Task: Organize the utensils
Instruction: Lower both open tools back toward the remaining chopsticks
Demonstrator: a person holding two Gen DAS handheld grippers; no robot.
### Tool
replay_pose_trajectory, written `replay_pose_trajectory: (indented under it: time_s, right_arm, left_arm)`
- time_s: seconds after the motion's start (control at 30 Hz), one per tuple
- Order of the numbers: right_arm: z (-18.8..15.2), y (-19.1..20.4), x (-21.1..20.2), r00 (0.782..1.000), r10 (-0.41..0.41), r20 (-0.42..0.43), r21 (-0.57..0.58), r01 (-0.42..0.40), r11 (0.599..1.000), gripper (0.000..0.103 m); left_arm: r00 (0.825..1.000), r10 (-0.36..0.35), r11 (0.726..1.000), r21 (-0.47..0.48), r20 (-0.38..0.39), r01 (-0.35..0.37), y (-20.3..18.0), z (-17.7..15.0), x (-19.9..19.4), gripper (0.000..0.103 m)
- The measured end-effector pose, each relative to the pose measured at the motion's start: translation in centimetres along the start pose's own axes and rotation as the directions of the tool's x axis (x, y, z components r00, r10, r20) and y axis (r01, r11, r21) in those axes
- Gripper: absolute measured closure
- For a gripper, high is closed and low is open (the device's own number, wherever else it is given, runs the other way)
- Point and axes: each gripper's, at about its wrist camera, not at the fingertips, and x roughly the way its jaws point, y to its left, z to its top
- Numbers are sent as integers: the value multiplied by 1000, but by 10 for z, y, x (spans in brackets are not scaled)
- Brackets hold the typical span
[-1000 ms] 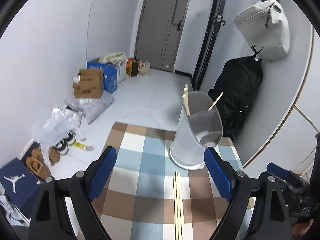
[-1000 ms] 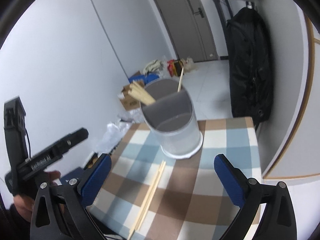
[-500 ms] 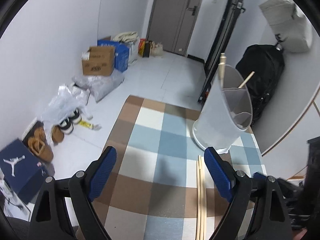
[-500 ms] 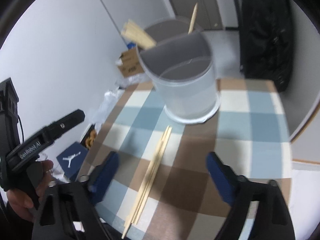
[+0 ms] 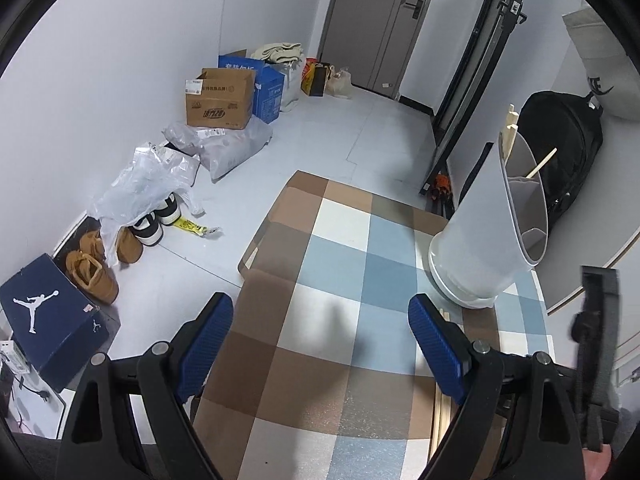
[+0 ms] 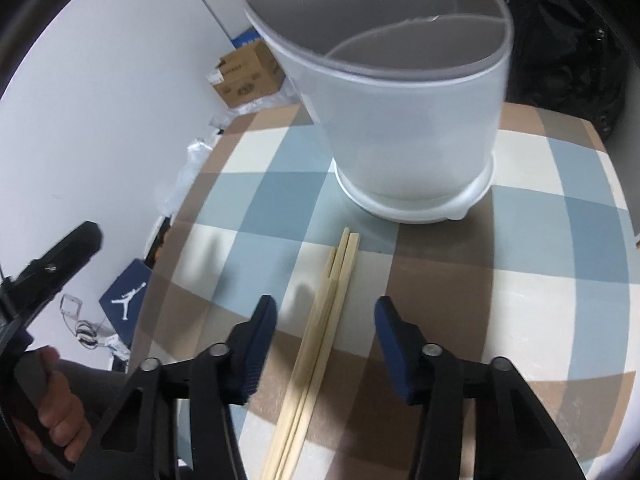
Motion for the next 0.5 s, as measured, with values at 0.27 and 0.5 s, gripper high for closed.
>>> replay_pose_trajectory:
  time_s: [0.27,0.5]
  right_arm:
    - [0,9,12,995,-95,-32,-44,94,995,95]
    - [2,1,2,998,-60,-4,18,60,998,99]
  left_arm:
    - [1000,3,1000,25,10,-3,-3,1,-3,17]
    - [1000,5,999,32,-9,-4,-3,-1,1,17]
